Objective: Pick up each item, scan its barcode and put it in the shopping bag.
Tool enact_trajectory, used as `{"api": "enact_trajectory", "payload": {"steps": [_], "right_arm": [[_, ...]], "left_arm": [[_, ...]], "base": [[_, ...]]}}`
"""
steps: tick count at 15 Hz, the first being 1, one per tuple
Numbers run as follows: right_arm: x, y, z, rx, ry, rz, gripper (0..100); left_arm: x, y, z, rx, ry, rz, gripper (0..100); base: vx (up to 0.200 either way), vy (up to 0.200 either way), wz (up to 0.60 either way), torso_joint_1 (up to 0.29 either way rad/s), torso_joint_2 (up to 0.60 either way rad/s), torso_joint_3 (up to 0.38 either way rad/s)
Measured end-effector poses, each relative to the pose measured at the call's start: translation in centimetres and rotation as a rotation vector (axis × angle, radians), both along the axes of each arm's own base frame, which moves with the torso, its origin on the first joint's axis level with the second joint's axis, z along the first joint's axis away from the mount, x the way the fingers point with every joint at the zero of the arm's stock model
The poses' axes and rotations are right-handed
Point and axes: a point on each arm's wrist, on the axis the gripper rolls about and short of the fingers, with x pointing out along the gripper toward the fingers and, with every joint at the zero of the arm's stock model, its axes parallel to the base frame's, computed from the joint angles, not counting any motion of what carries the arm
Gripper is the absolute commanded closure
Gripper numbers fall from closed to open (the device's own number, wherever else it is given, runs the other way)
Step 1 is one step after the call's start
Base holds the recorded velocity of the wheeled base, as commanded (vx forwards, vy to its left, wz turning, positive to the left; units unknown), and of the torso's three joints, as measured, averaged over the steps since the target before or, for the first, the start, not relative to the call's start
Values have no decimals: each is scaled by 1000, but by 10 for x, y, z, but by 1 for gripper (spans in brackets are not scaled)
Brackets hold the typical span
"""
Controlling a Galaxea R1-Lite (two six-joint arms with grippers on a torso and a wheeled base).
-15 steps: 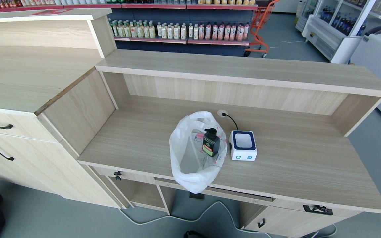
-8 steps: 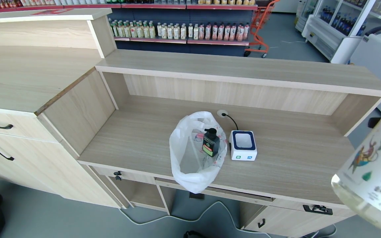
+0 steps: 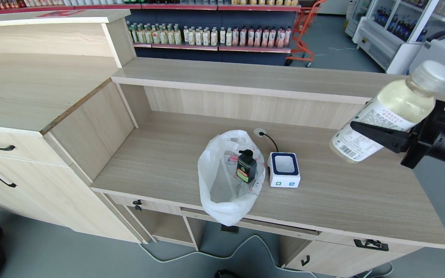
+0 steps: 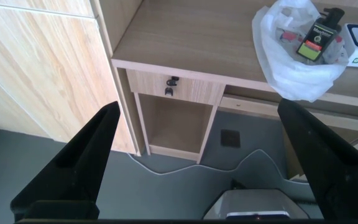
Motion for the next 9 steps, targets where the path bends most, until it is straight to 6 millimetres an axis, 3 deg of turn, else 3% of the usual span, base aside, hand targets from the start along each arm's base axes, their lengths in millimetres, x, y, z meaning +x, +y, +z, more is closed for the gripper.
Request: {"api": "enact_trajectory", "payload": {"steps": [4,9], "right_arm": [[71,-22,-47,-270,-221,-33,100],[147,-36,-68,-421,-418,12,100]], "left_arm": [[0,0,0,0,0,0,0],[0,0,0,0,0,0,0]], "base": [[0,0,0,0,0,0],[0,0,0,0,0,0]]}}
